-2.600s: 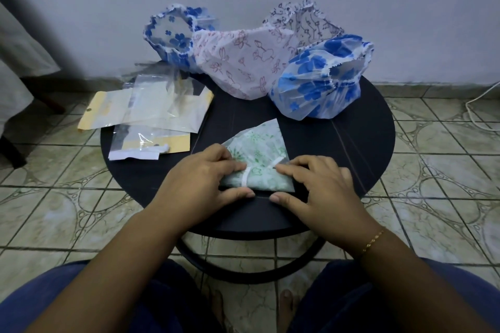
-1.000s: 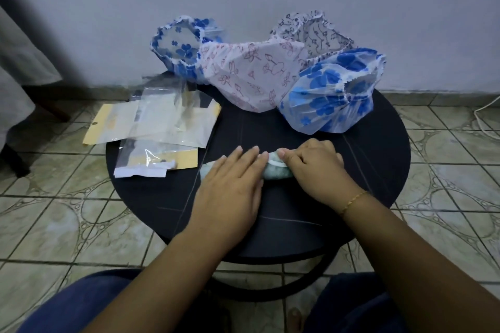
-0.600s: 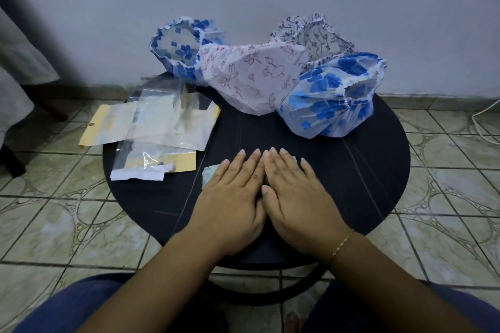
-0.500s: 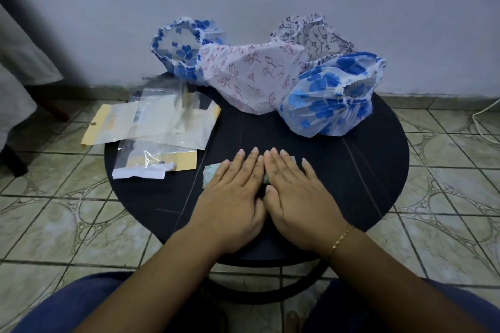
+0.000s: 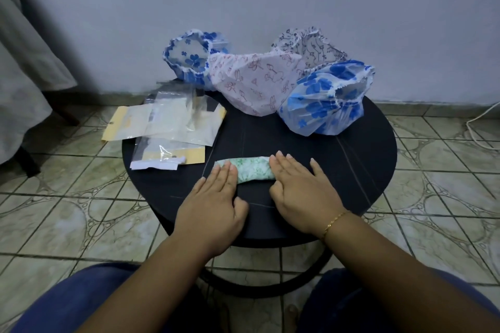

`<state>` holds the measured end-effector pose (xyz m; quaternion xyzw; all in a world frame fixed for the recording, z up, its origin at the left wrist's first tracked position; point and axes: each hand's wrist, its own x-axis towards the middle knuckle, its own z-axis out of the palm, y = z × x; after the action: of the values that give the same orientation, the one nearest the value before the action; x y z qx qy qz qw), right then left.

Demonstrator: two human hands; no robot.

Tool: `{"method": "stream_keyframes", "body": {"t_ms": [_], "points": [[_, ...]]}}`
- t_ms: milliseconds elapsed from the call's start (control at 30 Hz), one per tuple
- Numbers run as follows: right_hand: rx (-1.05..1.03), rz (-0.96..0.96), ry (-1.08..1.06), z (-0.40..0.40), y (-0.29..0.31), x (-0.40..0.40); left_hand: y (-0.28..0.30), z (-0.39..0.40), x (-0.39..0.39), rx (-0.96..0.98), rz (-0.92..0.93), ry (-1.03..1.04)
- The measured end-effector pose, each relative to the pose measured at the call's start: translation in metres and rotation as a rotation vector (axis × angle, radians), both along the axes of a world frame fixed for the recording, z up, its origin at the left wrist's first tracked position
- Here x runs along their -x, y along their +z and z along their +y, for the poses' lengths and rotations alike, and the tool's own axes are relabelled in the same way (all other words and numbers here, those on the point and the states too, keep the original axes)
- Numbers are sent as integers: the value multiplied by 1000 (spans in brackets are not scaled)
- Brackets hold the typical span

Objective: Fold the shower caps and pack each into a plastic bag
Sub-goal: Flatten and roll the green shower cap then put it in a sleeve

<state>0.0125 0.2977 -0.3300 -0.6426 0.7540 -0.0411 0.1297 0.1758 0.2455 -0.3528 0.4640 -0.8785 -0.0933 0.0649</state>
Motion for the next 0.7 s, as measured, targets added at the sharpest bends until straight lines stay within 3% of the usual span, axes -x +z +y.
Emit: {"method": "stream_keyframes", "body": {"t_ms": [300, 433, 600, 700], "points": [[-3, 126, -117, -1, 35, -24, 1, 7, 5, 20, 113, 120], [-53, -164, -276, -9, 33, -20, 2, 7, 14, -3, 239, 338], [106, -512, -360, -5, 12, -18, 19, 12, 30, -151, 335, 343], [190, -785, -438, -7, 17, -21, 27, 10, 40, -370, 646, 445]]}}
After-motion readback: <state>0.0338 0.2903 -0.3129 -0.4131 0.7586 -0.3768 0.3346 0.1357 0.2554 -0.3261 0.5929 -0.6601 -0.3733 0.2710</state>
